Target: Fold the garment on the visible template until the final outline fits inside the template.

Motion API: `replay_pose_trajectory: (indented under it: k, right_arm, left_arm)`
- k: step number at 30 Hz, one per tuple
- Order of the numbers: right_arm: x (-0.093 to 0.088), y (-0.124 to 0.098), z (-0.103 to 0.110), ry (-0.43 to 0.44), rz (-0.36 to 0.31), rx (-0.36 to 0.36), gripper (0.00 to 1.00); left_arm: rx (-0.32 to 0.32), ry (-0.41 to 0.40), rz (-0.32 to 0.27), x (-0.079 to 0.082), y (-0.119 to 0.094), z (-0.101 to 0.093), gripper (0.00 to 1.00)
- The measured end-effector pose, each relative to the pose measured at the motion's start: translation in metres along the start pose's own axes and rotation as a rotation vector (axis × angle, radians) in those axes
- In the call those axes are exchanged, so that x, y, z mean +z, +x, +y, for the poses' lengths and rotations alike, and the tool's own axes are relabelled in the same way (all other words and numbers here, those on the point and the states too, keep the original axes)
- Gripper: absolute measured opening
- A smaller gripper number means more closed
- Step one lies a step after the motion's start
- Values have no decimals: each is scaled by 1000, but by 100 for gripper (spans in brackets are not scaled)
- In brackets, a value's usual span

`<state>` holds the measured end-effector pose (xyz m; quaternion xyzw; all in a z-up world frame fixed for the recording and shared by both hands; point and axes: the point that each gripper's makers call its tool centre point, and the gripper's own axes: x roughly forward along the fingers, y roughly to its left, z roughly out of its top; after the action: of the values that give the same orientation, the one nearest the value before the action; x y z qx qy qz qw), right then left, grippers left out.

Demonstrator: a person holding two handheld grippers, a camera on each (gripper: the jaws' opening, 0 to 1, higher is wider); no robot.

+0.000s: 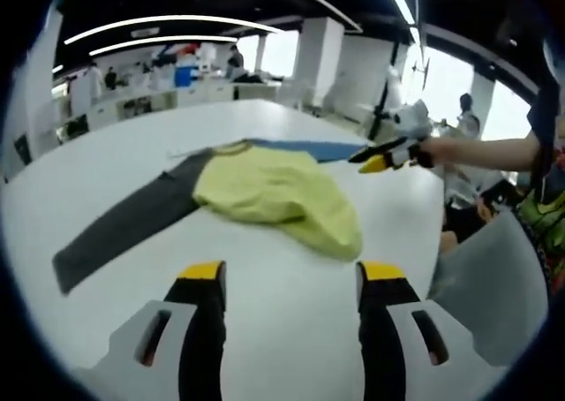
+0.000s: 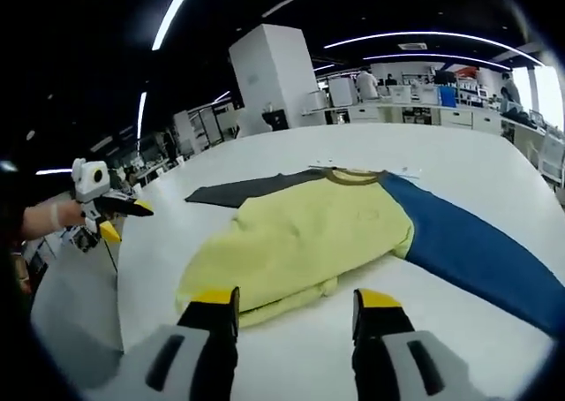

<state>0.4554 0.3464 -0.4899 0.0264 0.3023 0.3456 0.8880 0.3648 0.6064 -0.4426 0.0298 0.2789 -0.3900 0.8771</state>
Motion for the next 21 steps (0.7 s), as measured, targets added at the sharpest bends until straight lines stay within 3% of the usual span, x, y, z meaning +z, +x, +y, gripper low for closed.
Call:
replay_pose_trajectory:
  k: [6, 10, 15, 21]
  right_arm:
    - [-6, 13, -16, 27, 16, -28, 33]
    - [-11, 19, -18, 36, 38, -34, 32]
    - [-12, 33, -31, 63, 39, -53, 23]
    - [-18, 42, -29, 105, 54, -55, 19]
  left_arm:
    - [13, -18, 4, -7, -3, 8, 55]
    - [14, -34, -1, -8, -3, 9, 55]
    - [21, -38, 9, -10, -3, 12, 54]
    - [20, -49, 5, -10, -3, 13, 54]
